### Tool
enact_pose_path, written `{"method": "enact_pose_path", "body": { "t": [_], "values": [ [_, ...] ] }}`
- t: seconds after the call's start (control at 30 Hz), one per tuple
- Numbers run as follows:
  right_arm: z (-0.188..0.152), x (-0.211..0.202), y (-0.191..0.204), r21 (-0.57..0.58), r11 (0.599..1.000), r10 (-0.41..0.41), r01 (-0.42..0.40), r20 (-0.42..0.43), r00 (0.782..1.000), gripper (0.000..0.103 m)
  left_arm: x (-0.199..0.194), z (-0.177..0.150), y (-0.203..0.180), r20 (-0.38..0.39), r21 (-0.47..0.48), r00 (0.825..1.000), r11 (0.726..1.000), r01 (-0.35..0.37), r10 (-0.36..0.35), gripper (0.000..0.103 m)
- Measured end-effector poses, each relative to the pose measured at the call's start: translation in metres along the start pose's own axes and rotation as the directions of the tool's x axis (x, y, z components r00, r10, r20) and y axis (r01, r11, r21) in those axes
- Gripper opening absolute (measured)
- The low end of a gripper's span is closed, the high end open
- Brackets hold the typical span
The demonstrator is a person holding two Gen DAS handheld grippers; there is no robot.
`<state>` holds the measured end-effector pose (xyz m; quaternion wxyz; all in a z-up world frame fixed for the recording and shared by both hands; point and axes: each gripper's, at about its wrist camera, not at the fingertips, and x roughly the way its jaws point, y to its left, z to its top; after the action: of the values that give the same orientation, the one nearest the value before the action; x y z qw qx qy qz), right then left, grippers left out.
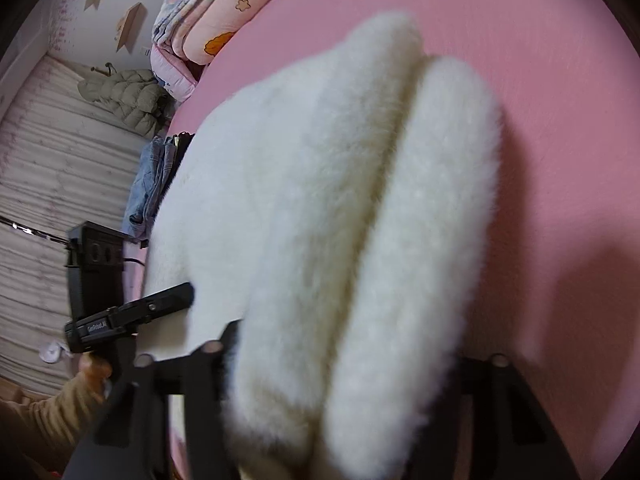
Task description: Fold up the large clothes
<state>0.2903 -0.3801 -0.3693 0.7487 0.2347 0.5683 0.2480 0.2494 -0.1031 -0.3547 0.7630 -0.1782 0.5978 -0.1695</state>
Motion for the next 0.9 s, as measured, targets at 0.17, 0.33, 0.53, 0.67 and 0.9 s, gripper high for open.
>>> {"method": "enact_pose_path", "body": {
  "t": [0.17, 0.33, 0.53, 0.67, 0.9],
  "values": [
    [-0.016, -0.027, 0.030, -0.038, 0.996, -0.079, 0.081, 0.054, 0.995, 0.044, -0.039, -0.009, -0.032, 0.030, 0.030, 0.997, 0.997, -0.069, 0.068, 0.066],
    [-0.052, -0.071, 0.072, -0.069, 0.994, -0.076, 0.080, 0.061, 0.995, 0.043, -0.106, -0.040, -0.052, 0.032, 0.049, 0.998, 0.997, -0.054, 0.052, 0.066],
    [-0.080, -0.110, 0.153, -0.141, 0.988, -0.052, 0.060, 0.063, 0.997, 0.043, -0.199, -0.066, -0.044, 0.074, 0.038, 0.996, 0.998, -0.045, 0.042, 0.066],
    [-0.079, -0.109, 0.219, -0.211, 0.976, -0.027, 0.042, 0.071, 0.997, 0.043, -0.296, -0.074, 0.020, 0.130, 0.031, 0.990, 0.998, -0.054, 0.049, 0.066],
    [-0.043, -0.046, 0.348, -0.279, 0.960, 0.034, -0.007, 0.093, 0.995, 0.043, -0.412, -0.027, 0.142, 0.213, 0.034, 0.973, 0.995, -0.093, 0.083, 0.066]
  ]
}}
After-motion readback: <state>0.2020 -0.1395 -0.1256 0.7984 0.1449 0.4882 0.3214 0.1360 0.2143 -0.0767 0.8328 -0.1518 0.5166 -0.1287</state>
